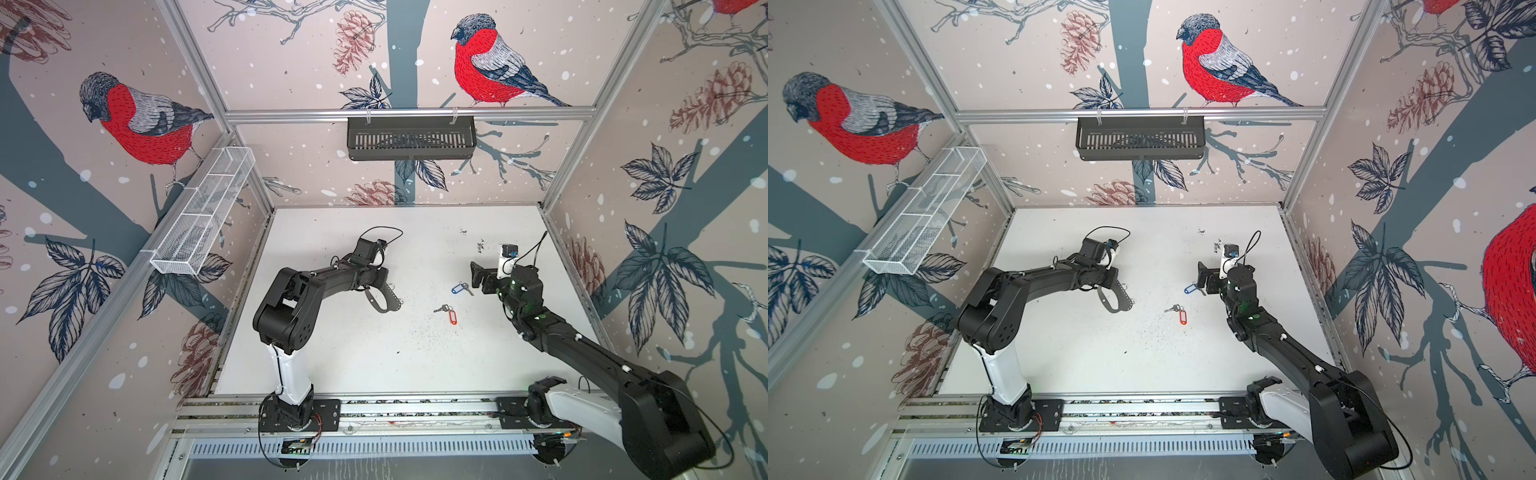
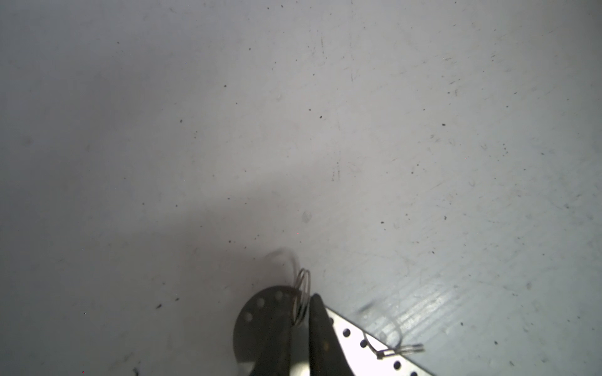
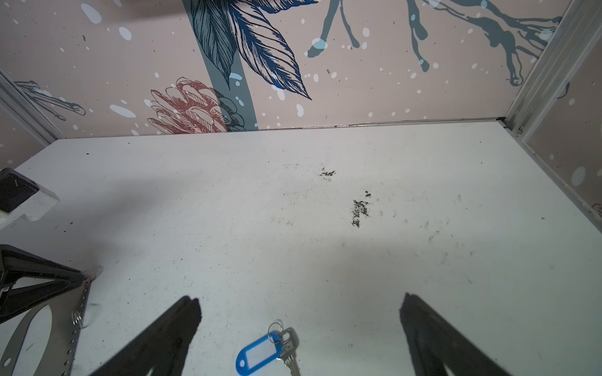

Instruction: Put the keys on the keyring

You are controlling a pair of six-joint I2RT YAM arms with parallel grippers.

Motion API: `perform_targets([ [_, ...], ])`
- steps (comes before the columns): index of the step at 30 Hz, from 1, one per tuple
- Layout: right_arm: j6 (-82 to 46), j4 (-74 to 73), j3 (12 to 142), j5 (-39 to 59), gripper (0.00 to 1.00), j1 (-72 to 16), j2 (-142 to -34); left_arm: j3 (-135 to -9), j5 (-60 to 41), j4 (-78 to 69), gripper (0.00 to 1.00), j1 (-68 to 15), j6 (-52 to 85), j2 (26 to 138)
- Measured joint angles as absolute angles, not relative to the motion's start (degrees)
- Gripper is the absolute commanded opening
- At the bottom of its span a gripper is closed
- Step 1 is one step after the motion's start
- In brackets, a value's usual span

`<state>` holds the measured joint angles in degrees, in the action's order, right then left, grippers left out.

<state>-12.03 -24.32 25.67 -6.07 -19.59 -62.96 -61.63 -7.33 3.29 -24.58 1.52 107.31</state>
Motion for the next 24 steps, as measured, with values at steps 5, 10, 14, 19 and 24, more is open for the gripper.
perform_targets([
  [5,-12.03,-24.32,25.67,-6.07,1.0,-19.59,-62.96,-61.65,-7.33,3.27,0.12,-24.58,1.5,107.46],
  [10,-12.03,-24.32,25.67,-6.07,1.0,-19.62,-62.92,-61.98,-7.35,3.29,0.13,-24.62,1.48,107.87],
  [14,-12.03,-24.32,25.67,-6.07,1.0,-19.62,-62.74,-62.19,-7.35,3.31,0.1,-24.64,1.48,107.94],
  [19,-12.01,-24.32,25.67,-6.04,1.0,-19.64,-62.78,-62.61,-7.4,3.53,0.0,-24.67,1.39,108.22],
  [24,-12.01,-24.32,25.69,-6.0,1.0,-19.64,-62.98,-63.13,-7.77,3.75,0.0,-24.69,1.04,108.57],
])
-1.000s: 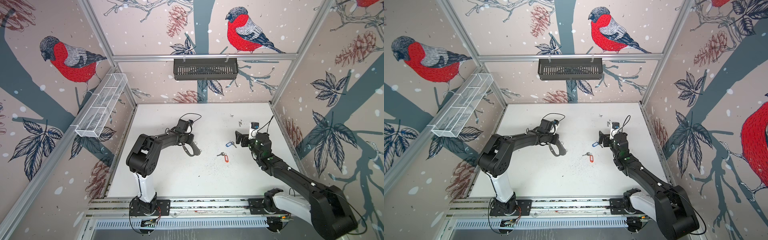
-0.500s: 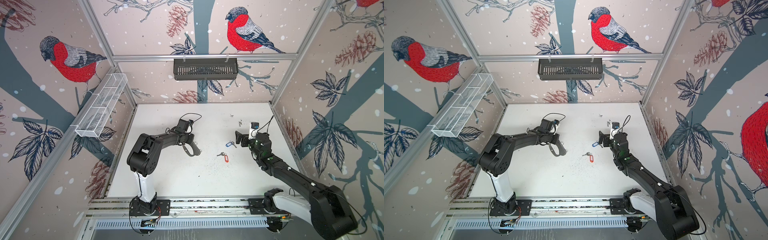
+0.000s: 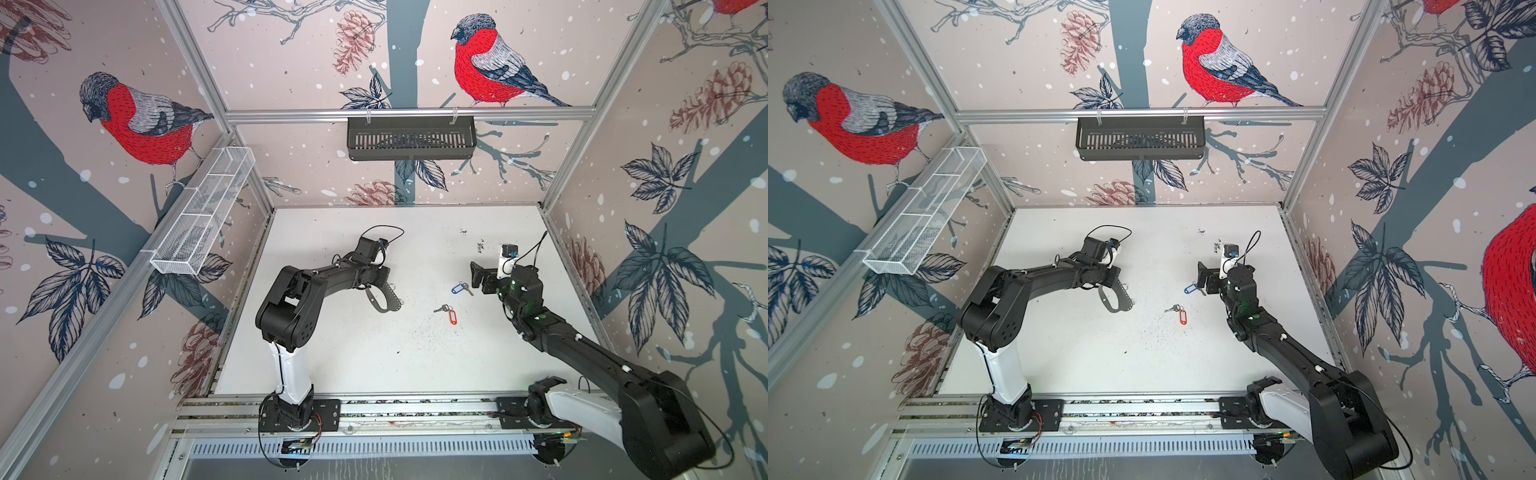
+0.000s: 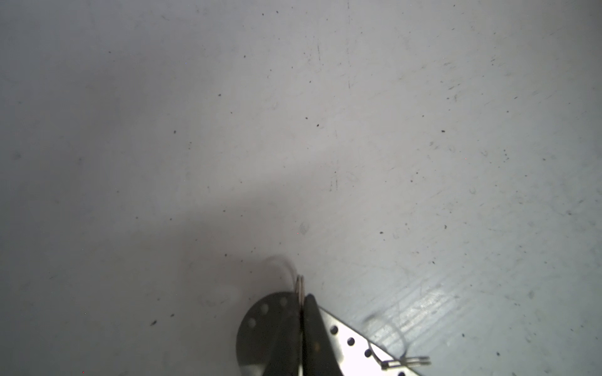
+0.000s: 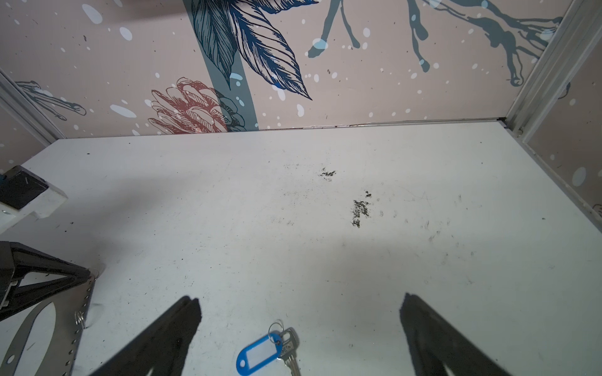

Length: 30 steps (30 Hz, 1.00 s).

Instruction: Put the keys on the keyring

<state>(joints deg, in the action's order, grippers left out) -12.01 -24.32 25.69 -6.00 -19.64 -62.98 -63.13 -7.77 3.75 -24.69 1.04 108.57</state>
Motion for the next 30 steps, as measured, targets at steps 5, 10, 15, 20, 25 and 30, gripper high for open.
perform_targets([
  [5,-11.92,-24.34,25.8,-3.57,0.98,-19.99,-62.78,-62.67,-10.24,4.32,0.0,-24.88,0.21,106.24],
  [10,-9.85,-24.29,26.94,1.58,0.95,-22.96,-61.56,-62.59,-16.05,4.49,0.0,-25.89,-2.02,98.96],
  [15,-5.61,-22.68,31.03,8.1,0.87,-27.31,-61.23,-63.2,-26.24,4.58,0.0,-26.48,-5.76,91.37],
  [20,-1.98,-19.14,36.53,15.07,0.8,-31.03,-61.25,-65.71,-36.95,5.45,0.0,-26.7,-9.78,86.63],
  [25,1.37,-15.97,39.46,22.06,0.73,-34.44,-60.75,-67.33,-45.3,7.77,0.0,-27.22,-13.98,82.76],
  [30,3.49,-14.22,41.06,27.11,0.67,-36.8,-60.05,-66.98,-50.96,9.43,0.0,-27.79,-16.58,78.98],
])
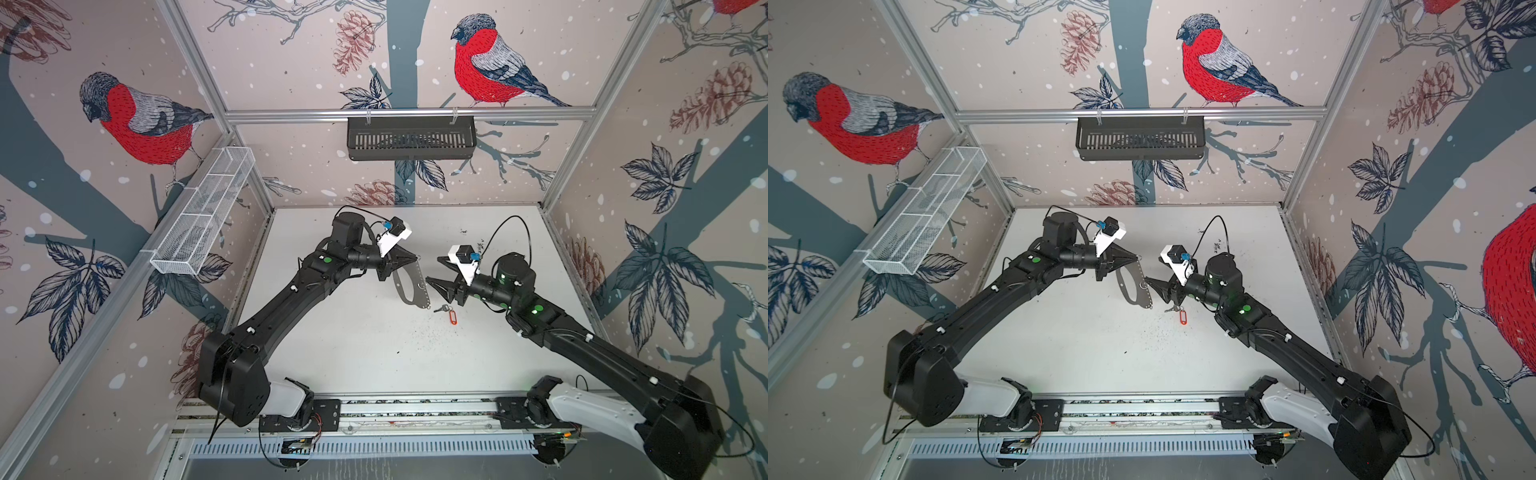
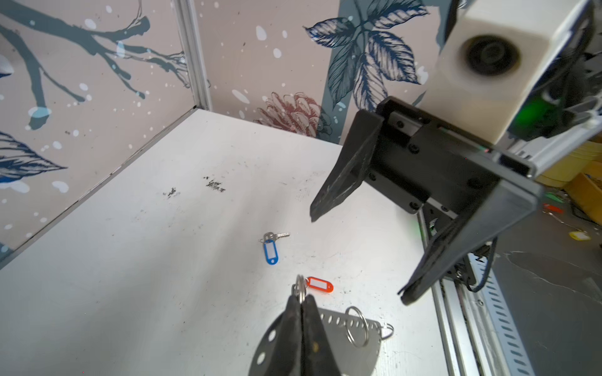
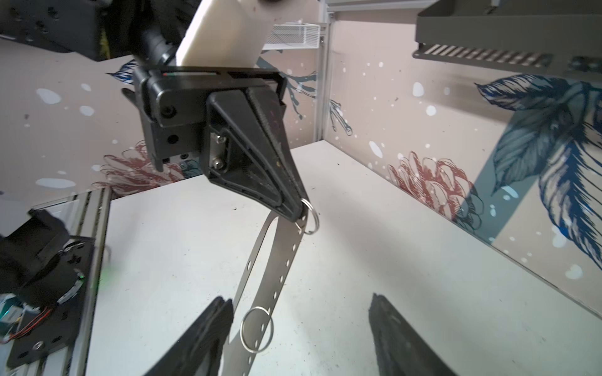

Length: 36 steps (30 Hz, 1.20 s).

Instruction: Put the keys on the keyring

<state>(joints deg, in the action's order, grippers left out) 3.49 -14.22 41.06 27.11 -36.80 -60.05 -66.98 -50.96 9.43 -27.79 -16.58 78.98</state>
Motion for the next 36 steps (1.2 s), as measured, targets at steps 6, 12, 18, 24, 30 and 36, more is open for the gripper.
perform_targets([
  [6,5.67,-12.58,41.63,30.39,0.53,-37.91,-59.18,-65.23,-52.21,10.68,0.0,-31.2,-18.96,74.89],
  [12,6.42,-12.23,41.78,32.25,0.47,-37.98,-57.39,-65.06,-51.09,12.47,0.0,-33.26,-21.1,73.54],
  [18,7.46,-12.23,41.89,34.15,0.36,-38.0,-55.81,-65.04,-50.74,13.45,0.0,-33.95,-22.24,73.54],
  [24,7.7,-12.03,42.22,35.55,0.25,-38.22,-56.18,-64.4,-50.89,13.56,0.0,-34.17,-22.46,73.23],
  [30,8.19,-11.14,42.83,35.97,0.23,-38.3,-57.34,-64.07,-51.27,13.52,0.0,-34.33,-22.63,72.69],
  [36,9.15,-9.96,43.2,36.4,0.16,-38.37,-57.56,-63.96,-51.7,13.5,0.0,-34.54,-22.87,72.47],
])
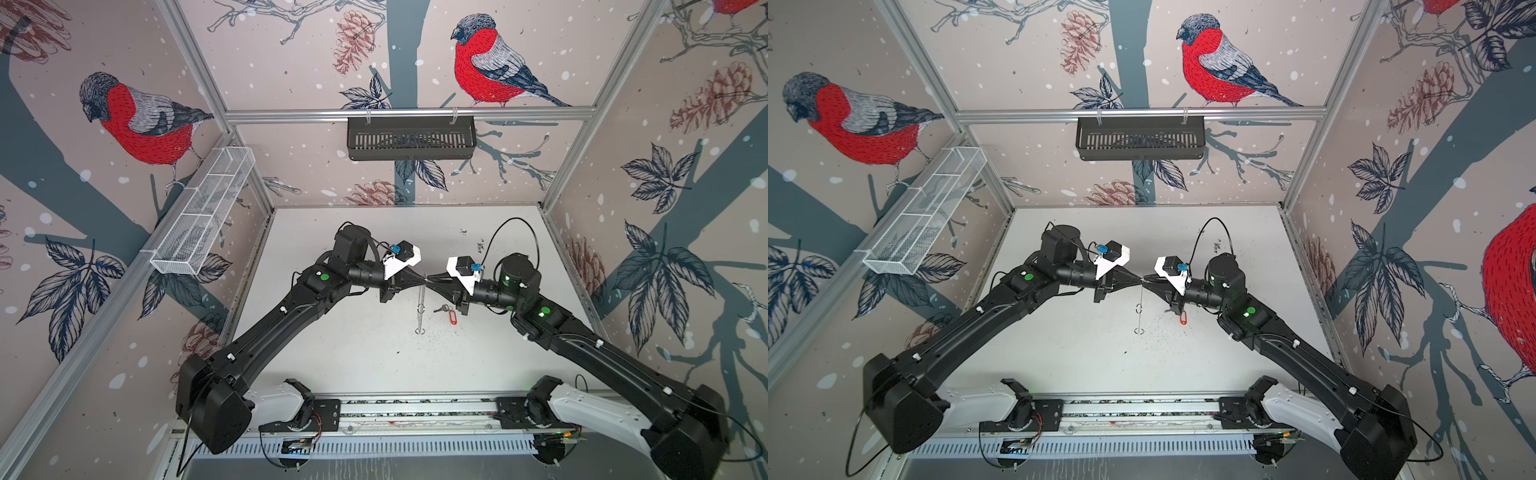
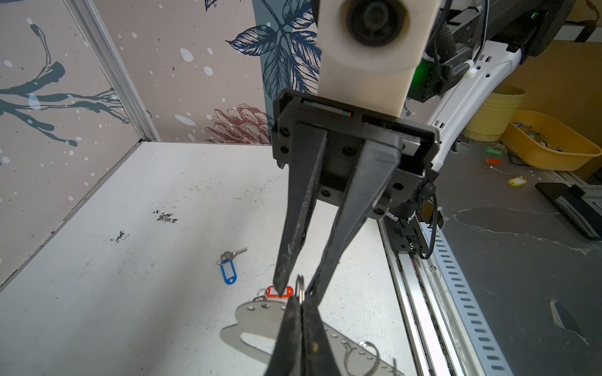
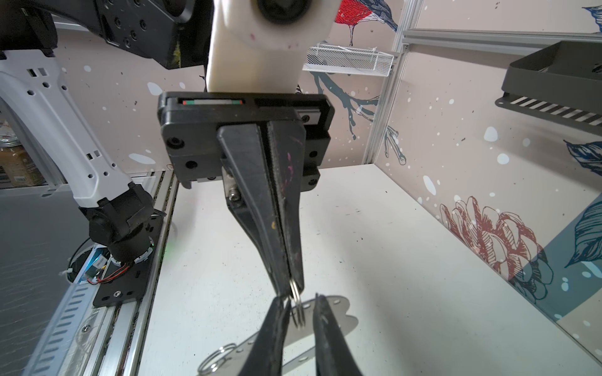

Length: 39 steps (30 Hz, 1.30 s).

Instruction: Put the keys on the keyring

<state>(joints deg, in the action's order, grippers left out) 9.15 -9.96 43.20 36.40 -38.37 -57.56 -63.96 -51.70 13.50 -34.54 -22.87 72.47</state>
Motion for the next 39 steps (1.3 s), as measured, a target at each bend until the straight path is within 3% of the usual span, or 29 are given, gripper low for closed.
perform_targets([
  [4,9.17,-9.52,43.27,36.88,0.15,-38.41,-57.56,-63.96,-51.7,13.52,0.0,-34.76,-22.9,72.47],
  [9,9.3,-9.13,43.42,37.08,0.01,-38.37,-57.56,-63.96,-51.77,13.58,0.0,-34.81,-23.7,72.4],
  [14,9.3,-9.08,43.44,37.12,0.0,-38.35,-57.54,-63.77,-51.81,13.5,0.01,-34.81,-23.88,72.2],
  [16,9.26,-9.15,43.33,37.1,0.0,-38.35,-57.36,-63.4,-51.77,12.95,0.13,-34.83,-23.77,71.9],
  [18,9.15,-9.85,42.54,37.06,0.0,-38.33,-56.8,-62.54,-51.35,11.7,0.31,-35.03,-23.05,71.22],
  [20,8.97,-10.52,41.6,37.08,0.0,-38.17,-56.27,-61.41,-50.87,10.48,0.37,-35.09,-21.76,70.13],
  [32,1.48,-22.68,37.76,43.86,0.0,-32.12,-55.13,-48.77,-44.75,-2.42,0.34,-34.79,-14.52,59.11],
  [39,-5.02,-34.59,37.6,50.76,0.0,-30.85,-56.75,-46.19,-43.33,-14.68,0.3,-34.79,-7.68,59.83],
])
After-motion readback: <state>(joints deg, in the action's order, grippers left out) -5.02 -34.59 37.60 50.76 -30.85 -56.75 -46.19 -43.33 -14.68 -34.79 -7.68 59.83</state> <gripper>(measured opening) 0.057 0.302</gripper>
